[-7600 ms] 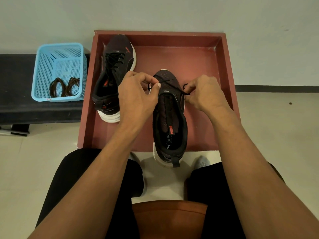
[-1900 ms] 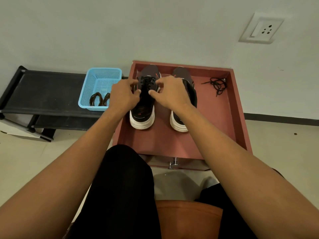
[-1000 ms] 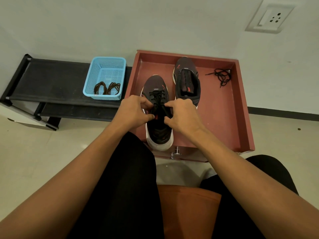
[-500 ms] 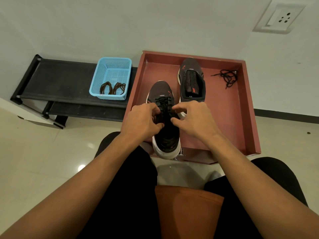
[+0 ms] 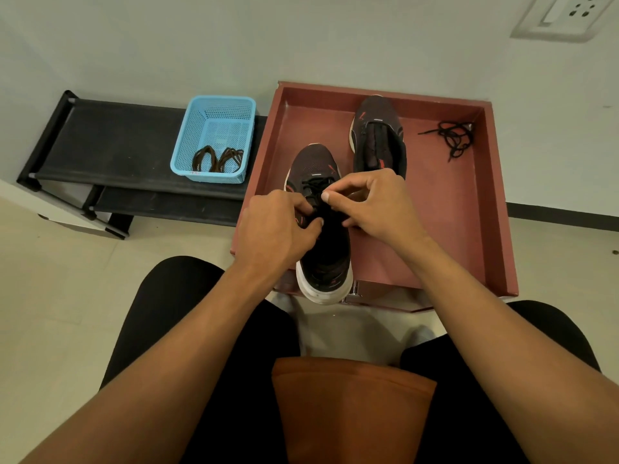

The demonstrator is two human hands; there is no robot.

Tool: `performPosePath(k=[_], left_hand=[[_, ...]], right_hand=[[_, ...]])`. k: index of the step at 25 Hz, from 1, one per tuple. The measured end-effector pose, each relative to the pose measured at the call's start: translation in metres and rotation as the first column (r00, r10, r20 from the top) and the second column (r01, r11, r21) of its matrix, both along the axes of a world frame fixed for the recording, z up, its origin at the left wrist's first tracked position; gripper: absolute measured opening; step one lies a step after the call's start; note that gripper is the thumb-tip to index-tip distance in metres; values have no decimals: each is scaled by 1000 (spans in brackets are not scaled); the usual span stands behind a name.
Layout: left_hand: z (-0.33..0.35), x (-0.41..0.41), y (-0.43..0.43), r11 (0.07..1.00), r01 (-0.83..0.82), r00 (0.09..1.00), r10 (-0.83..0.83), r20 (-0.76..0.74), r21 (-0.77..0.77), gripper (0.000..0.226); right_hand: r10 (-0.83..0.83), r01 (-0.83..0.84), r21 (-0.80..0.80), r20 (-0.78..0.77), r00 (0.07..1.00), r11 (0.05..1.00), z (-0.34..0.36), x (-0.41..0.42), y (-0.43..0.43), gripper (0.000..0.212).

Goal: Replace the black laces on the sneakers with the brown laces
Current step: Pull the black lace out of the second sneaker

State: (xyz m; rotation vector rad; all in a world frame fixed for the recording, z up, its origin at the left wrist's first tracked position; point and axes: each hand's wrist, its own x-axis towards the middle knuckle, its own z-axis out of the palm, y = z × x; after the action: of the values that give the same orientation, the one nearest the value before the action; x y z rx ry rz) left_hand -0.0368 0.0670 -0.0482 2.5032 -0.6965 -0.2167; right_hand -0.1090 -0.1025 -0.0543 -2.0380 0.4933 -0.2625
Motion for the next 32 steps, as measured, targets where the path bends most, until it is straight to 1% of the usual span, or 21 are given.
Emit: performPosePath(k=[3,6,8,12,14,18,22,27,30,32], left_hand=[[3,4,4,999,13,999,-15,-51,-47,11],[8,14,10,994,43,985,-59,-161,-98,5],[13,19,13,992,37,975,-62,-212,-122,6],[26,29,24,995,39,981,-56,-184,-94,7],[33,36,36,995,-10,976,-11,-217,-98,6],[35,46,61,991,-101,952,72,-298,-83,20],[33,44,60,991,-104,937,68,-342,-87,22],[30,44,57,994,-65,935,29,-353,-92,18],[31,37,45,981,-5,927,-68,-369,-195,5],[30,28,35,967,64,924,-151,-350,-248,7]], right_hand=[[-20,20,69,-1,1000,997,-3,0,-4,9],[-14,15,64,-11,1000,998,-3,1,-2,9],[-14,15,53,-23,1000,998,-1,0,-4,8],[-59,59,75,-11,998,995,7,-4,-15,8],[-95,95,76,6,995,993,13,-9,-24,8],[-198,195,66,38,979,979,21,-19,-43,7],[-257,256,32,27,966,966,20,-25,-51,11],[-219,217,34,55,974,975,20,-25,-48,14],[-133,128,67,83,988,990,21,-20,-38,13],[-74,61,123,102,992,991,20,-17,-31,13]])
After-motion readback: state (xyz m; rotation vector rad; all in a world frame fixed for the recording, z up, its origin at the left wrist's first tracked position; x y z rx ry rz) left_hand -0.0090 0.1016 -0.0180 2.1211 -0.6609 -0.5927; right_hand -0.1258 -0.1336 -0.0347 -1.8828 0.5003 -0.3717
